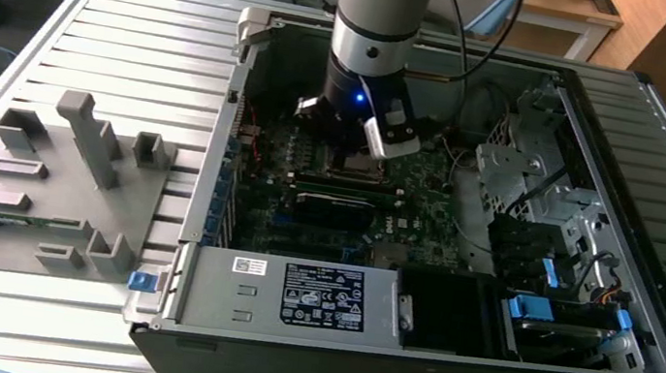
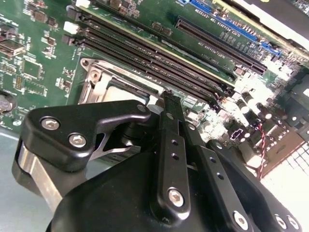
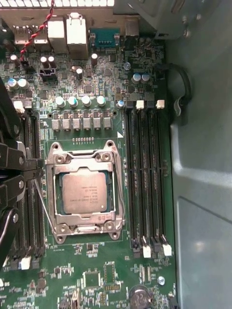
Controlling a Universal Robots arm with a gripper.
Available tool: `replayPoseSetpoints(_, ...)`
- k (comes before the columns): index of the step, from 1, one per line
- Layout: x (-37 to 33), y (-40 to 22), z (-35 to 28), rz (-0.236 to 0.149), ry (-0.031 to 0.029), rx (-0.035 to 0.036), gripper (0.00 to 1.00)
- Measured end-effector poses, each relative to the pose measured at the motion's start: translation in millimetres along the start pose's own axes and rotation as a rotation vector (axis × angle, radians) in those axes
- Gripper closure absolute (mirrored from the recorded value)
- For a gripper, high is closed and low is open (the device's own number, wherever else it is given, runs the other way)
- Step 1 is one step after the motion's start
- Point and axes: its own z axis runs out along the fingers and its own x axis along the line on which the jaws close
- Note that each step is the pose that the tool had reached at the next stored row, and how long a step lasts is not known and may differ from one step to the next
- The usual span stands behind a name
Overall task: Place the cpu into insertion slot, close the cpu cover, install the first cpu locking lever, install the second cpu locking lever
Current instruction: 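Install the second cpu locking lever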
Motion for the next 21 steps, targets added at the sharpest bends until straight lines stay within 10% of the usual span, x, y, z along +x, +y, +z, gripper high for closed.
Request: replayPoseSetpoints(21,2.9,-2.1,16.2,0.0,0.0,0.0,0.89)
